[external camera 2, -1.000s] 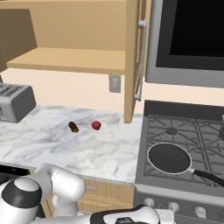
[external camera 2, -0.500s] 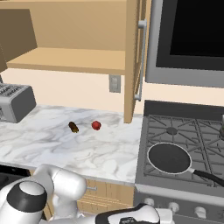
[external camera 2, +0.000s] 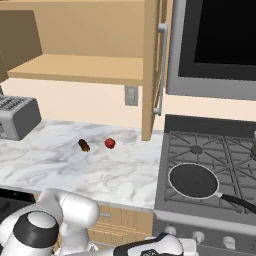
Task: Pick the pan from the cabinet and place it on the stove. Then turn on the stove burner for the pan.
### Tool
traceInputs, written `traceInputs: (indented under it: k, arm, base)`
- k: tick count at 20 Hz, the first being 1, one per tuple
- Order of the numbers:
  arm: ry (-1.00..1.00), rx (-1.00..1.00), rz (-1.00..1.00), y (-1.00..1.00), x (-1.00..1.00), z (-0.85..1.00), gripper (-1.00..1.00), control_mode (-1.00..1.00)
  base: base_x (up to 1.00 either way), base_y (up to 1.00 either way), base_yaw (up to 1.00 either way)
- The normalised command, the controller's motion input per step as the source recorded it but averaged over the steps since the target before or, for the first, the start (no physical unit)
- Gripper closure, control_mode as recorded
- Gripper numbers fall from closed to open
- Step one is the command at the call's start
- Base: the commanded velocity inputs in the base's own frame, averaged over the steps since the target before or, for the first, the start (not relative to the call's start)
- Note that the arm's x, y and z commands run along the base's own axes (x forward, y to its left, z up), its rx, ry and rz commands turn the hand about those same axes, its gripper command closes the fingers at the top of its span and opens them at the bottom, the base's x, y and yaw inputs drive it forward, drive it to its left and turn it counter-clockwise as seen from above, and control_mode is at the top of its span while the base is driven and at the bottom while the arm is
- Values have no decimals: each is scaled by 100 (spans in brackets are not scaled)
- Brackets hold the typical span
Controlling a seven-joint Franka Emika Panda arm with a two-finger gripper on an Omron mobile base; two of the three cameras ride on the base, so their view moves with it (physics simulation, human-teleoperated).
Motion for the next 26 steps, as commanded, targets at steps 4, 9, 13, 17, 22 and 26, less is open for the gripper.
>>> traceInputs:
  k: [4,9,13,17,22,26]
  arm:
    - [0,0,0,0,13,-12,-100,-100]
    - [0,0,0,-1,10,-14,-100,-100]
    - [0,0,0,0,15,-16,-100,-100]
    - [0,0,0,0,15,-15,-100,-100]
    - [0,0,0,0,11,-17,-100,-100]
    - [0,0,0,-1,3,-20,-100,-100]
  base:
    - [0,0,0]
    - [0,0,0]
    - [0,0,0]
    - [0,0,0]
    - [0,0,0]
    - [0,0,0]
